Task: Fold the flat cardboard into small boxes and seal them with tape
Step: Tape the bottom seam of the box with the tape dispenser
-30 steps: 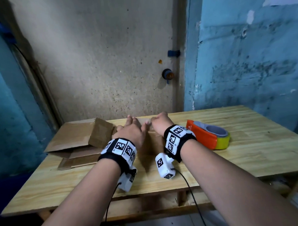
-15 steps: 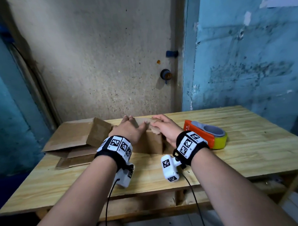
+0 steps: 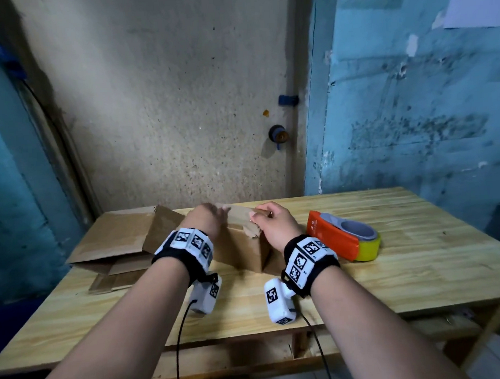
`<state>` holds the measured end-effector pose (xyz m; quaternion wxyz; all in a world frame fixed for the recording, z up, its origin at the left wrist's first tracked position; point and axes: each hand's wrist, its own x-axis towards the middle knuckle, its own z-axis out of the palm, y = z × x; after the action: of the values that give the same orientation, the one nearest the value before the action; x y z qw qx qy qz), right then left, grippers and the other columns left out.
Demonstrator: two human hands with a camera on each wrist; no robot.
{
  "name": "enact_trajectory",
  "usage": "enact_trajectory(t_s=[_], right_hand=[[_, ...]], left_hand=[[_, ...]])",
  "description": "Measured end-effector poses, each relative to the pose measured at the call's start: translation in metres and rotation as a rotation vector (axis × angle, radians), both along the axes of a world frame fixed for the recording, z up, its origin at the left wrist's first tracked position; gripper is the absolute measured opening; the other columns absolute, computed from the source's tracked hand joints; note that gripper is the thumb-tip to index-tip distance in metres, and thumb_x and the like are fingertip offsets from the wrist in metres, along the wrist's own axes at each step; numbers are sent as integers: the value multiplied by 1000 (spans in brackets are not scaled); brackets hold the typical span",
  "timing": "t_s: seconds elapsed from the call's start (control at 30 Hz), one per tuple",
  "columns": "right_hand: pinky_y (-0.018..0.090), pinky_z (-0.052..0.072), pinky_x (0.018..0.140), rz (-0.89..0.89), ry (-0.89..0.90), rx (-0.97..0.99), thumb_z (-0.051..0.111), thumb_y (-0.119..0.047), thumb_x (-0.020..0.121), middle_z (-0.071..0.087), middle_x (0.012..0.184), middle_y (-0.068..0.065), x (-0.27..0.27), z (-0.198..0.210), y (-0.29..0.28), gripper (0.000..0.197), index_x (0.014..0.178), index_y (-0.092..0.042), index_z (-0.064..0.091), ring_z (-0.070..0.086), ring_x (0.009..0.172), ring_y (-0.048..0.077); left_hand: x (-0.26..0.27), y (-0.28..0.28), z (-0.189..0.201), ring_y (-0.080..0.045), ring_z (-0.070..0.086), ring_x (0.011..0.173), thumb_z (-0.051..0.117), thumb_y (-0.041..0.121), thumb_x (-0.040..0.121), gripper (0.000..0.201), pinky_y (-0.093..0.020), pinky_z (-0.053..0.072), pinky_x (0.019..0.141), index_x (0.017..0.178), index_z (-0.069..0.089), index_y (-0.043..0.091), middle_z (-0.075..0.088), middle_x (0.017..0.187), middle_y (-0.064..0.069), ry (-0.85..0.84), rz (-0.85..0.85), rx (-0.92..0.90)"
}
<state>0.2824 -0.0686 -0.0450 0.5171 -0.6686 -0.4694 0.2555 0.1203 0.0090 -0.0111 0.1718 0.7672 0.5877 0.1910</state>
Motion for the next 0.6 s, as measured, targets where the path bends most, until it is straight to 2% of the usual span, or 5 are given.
enact_trajectory(t_s=[0.07, 0.17, 0.27, 0.47, 0.6], right_hand=[[30, 45, 78, -17, -32, -30, 66, -36, 99, 68, 99, -7, -6, 3, 1, 12, 105, -26, 61, 63, 91, 16], [31, 41, 65, -24, -40, -63, 64, -32, 96, 65, 88, -3, -10, 7, 4, 13, 92, -26, 54, 61, 82, 21], [31, 38, 60, -43, -76, -72, 64, -32, 96, 62, 83, -4, -13, 9, 4, 16, 90, -26, 51, 59, 75, 22], [40, 55, 77, -76, -219, -102, 54, -35, 102, 68, 98, 5, -27, 12, 0, 15, 107, -21, 51, 67, 89, 31], [40, 53, 74, -110, -377, -130, 45, -36, 103, 66, 90, 9, -26, 14, -1, 17, 101, -20, 49, 65, 87, 37]], left_hand=[[6, -9, 6, -33, 56, 123, 47, 52, 96, 40, -43, 49, 97, 113, 72, 27, 67, 122, -3, 191, 39, 166], [17, -22, 12, -29, 68, 104, 60, 34, 92, 23, -35, 53, 82, 109, 76, 30, 73, 109, -3, 277, 4, 315], [18, -24, 7, -30, 67, 90, 57, 46, 93, 27, -31, 47, 71, 97, 75, 25, 72, 99, -5, 240, -61, 279], [8, -21, 4, -29, 68, 87, 61, 43, 93, 31, -29, 46, 68, 75, 67, 18, 72, 86, -5, 42, -181, 188], [-1, -18, 7, -20, 70, 95, 71, 55, 80, 35, -32, 56, 83, 90, 75, 22, 76, 99, 5, -73, -164, 122]])
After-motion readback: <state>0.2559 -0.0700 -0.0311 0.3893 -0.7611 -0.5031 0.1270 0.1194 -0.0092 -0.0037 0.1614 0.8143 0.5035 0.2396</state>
